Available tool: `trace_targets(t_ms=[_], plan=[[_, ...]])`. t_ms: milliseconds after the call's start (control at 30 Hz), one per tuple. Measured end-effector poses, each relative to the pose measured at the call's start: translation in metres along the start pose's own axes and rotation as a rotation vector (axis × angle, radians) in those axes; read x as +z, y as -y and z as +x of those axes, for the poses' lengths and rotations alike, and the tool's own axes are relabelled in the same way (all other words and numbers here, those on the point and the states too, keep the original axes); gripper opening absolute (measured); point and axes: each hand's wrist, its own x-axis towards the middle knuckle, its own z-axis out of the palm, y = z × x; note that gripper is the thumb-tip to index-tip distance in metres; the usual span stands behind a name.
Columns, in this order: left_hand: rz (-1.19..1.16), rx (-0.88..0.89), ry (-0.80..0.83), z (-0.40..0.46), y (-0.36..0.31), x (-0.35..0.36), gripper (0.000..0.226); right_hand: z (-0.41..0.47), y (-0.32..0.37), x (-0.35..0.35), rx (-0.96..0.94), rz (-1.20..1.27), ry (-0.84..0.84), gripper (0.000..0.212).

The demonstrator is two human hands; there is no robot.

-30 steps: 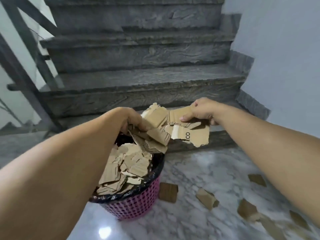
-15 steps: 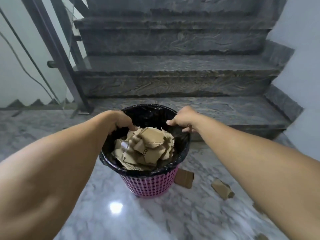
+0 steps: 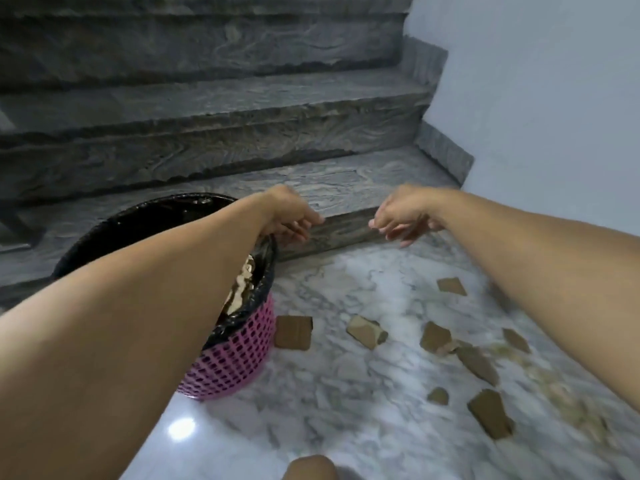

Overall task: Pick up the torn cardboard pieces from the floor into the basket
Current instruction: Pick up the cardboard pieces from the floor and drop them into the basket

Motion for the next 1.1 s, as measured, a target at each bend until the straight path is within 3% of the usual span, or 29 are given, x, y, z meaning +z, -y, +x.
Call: trace_targets(t_ms=[167, 400, 533, 667, 833, 933, 1033, 1100], plan=[[0.220, -0.011, 0.112, 0.042, 0.011, 0.074, 0.044, 0.009, -0.080, -0.017, 0.110, -0.110, 0.010, 0.034], [0.682, -0.145, 0.149, 0.096, 0.097, 0.132, 0.073, 0.051, -0.160, 0.025, 0.232, -0.271, 0.098, 0.033], [0.864, -0.207, 0.044, 0.111, 0.158, 0.142, 0.067, 0.075, -0.173, 0.079, 0.150, -0.336, 0.096, 0.042], [0.980, -0.238, 0.161, 0.123, 0.208, 0.151, 0.060, 0.099, -0.179, 0.139, 0.027, -0.420, 0.109, 0.039], [0.991, -0.112, -0.017, 0.133, 0.244, 0.167, 0.037, 0.123, -0.195, 0.189, 0.005, -0.424, 0.025, 0.056], [1.077, -0.065, 0.008, 0.138, 0.244, 0.163, 0.047, 0.131, -0.206, 0.205, 0.025, -0.485, -0.021, 0.055], [1.212, -0.146, 0.116, 0.147, 0.237, 0.153, 0.070, 0.136, -0.212, 0.207, 0.095, -0.451, -0.039, 0.054], [1.218, -0.180, 0.163, 0.151, 0.235, 0.154, 0.072, 0.138, -0.212, 0.202, 0.094, -0.404, 0.015, 0.052]])
